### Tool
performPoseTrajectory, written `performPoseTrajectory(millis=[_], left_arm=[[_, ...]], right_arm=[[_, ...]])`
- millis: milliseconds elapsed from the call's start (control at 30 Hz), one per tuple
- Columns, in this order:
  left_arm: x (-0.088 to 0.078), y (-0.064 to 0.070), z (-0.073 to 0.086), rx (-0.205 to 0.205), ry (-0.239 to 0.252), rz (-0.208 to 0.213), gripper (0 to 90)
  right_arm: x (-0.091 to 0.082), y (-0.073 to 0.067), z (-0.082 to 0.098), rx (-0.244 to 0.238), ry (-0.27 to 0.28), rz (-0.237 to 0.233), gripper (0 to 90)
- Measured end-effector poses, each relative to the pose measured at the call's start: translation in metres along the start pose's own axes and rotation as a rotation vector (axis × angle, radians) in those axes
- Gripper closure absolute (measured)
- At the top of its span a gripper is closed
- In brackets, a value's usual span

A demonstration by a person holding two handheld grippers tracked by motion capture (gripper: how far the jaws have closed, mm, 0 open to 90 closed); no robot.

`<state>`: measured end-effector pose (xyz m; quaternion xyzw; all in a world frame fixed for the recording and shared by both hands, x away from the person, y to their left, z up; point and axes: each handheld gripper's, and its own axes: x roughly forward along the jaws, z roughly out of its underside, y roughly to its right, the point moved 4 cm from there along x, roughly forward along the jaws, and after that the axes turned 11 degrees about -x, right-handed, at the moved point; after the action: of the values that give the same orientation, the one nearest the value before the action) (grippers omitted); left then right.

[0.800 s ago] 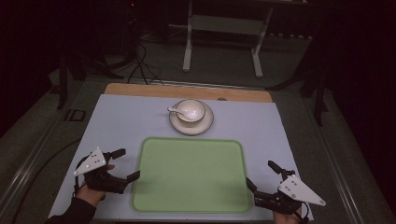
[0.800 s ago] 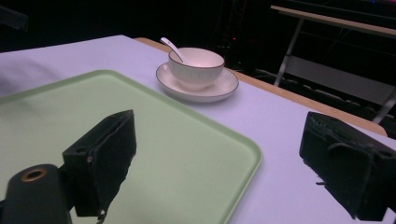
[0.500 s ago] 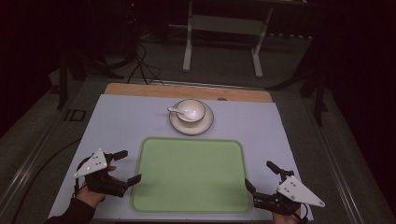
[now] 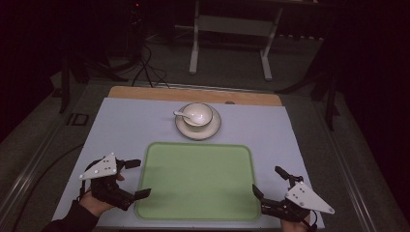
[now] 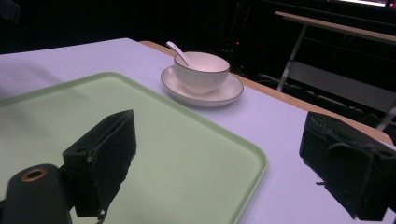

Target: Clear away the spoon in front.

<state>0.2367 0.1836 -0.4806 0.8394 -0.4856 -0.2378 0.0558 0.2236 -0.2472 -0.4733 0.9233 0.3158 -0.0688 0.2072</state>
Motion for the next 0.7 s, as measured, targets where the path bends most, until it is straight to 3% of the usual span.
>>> performPoseTrajectory(millis=[100,200,233,433,567,700], left_arm=[[0.004,0.007,-0.017,0.031,-0.003,0.015,0.0],[0.006,0.009,-0.027,0.052,-0.006,0.007,0.0],[0.008,0.009,-0.037,0.06,0.013,0.001,0.0],[0.016,0.002,-0.064,0.039,0.055,-0.009,0.0],[0.023,-0.002,-0.071,0.053,0.051,-0.022,0.0],[0.034,-0.01,-0.077,0.055,0.055,-0.073,1.0]], right_arm=[[0.0,0.0,0.0,0.001,0.003,0.001,10.9],[-0.001,0.0,-0.001,0.0,0.01,0.001,10.9],[-0.001,0.0,-0.001,0.0,0.012,0.0,10.9],[-0.002,-0.001,-0.002,-0.002,0.022,-0.003,10.9],[-0.002,-0.001,-0.002,-0.001,0.024,-0.003,10.9],[-0.002,-0.001,-0.003,-0.004,0.025,-0.004,10.9]])
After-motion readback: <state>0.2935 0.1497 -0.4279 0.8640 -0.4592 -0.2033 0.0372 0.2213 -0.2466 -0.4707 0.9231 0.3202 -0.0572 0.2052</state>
